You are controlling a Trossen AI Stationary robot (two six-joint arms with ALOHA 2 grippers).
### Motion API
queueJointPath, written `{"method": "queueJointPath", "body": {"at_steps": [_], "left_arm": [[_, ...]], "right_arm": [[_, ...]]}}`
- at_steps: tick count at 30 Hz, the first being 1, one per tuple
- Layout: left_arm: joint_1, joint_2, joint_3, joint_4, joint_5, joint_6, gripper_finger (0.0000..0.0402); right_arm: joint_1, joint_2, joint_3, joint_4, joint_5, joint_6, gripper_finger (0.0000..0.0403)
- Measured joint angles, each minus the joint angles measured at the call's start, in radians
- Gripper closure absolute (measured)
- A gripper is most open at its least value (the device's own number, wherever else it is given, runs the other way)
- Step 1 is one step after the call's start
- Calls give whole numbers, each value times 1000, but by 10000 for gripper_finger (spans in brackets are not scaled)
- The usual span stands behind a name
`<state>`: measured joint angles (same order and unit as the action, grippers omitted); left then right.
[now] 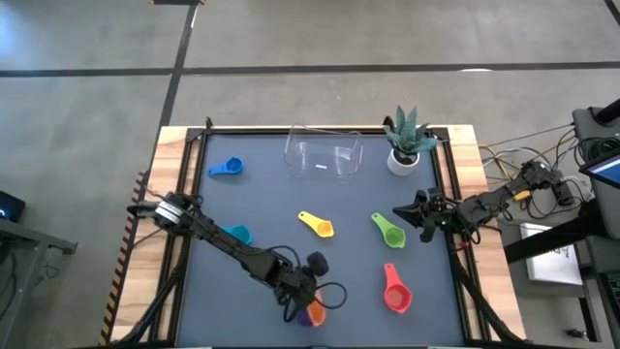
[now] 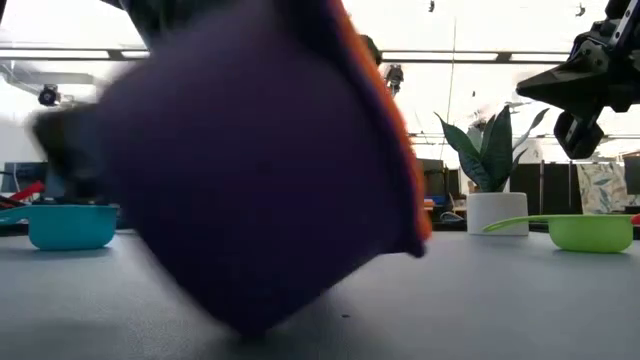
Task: Nest measuring cups in basket
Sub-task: Move the stacked measuring cups to the center of the table
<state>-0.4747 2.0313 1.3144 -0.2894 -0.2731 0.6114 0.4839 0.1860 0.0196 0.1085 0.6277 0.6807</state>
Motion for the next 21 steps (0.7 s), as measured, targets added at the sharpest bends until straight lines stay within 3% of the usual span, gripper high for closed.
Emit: {"method": "queueJointPath", "body": {"at_steps": [2,8,15,21], "left_arm": [[0,0,0,-5,-98,-39,397],[7,-14,-45,-97,-516,-258,399],[1,-151,-282,-120,-657,-643,400],[-39,-246,-409,-118,-761,-782,400]], "right_arm": [[0,0,0,0,0,0,394],[0,0,0,0,0,0,394],[0,0,0,0,0,0,394],[0,0,0,0,0,0,394]]}}
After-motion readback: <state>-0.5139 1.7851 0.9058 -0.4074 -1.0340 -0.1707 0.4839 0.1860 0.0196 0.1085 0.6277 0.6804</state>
